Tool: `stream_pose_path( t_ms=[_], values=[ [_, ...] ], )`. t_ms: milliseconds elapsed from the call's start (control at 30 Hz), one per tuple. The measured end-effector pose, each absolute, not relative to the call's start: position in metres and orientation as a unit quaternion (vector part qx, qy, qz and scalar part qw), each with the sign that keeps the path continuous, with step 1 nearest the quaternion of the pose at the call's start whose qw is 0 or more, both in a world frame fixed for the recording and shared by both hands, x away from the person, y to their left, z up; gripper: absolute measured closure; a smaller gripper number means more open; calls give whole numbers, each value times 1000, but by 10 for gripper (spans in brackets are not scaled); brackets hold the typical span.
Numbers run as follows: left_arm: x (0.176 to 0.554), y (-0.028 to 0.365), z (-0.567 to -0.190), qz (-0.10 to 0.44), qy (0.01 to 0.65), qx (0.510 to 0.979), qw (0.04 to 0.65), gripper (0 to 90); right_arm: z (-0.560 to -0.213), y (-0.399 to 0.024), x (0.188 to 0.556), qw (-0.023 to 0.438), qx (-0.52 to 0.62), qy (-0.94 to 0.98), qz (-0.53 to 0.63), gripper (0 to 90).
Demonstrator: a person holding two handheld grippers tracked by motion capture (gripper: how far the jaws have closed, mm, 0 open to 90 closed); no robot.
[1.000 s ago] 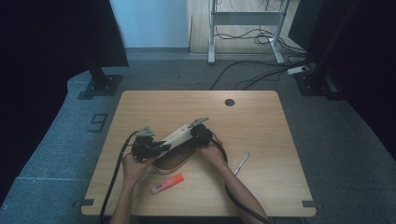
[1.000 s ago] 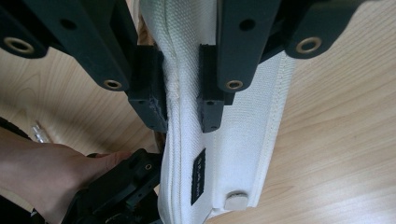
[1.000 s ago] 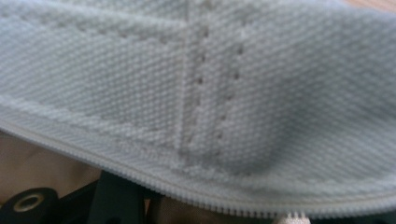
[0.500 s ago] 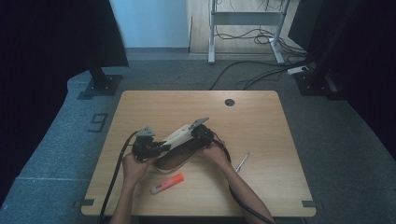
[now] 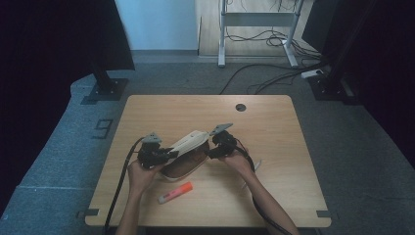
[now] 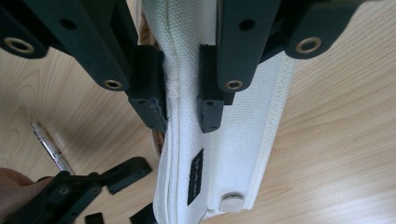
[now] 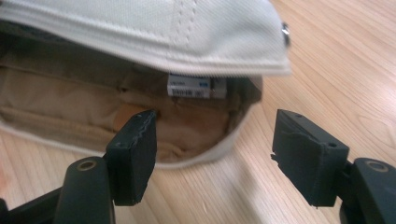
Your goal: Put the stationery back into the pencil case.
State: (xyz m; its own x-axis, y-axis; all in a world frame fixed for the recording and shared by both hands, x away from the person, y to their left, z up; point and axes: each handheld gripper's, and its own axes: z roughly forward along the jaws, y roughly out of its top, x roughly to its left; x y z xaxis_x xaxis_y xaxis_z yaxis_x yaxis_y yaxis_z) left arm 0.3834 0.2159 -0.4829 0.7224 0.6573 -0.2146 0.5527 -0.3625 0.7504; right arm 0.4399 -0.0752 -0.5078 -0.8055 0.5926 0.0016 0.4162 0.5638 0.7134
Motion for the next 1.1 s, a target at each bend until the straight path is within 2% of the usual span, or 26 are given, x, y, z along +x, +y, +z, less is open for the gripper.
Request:
stream_pose_path(
  t_ms=[700, 1100],
  values=[
    [383, 216, -483, 61, 366, 824, 427, 736, -498, -136, 421, 134, 317, 858, 381, 302],
    [382, 215, -483, 64, 362, 827, 426, 732, -501, -171, 416, 144, 345, 852, 366, 249]
  ],
)
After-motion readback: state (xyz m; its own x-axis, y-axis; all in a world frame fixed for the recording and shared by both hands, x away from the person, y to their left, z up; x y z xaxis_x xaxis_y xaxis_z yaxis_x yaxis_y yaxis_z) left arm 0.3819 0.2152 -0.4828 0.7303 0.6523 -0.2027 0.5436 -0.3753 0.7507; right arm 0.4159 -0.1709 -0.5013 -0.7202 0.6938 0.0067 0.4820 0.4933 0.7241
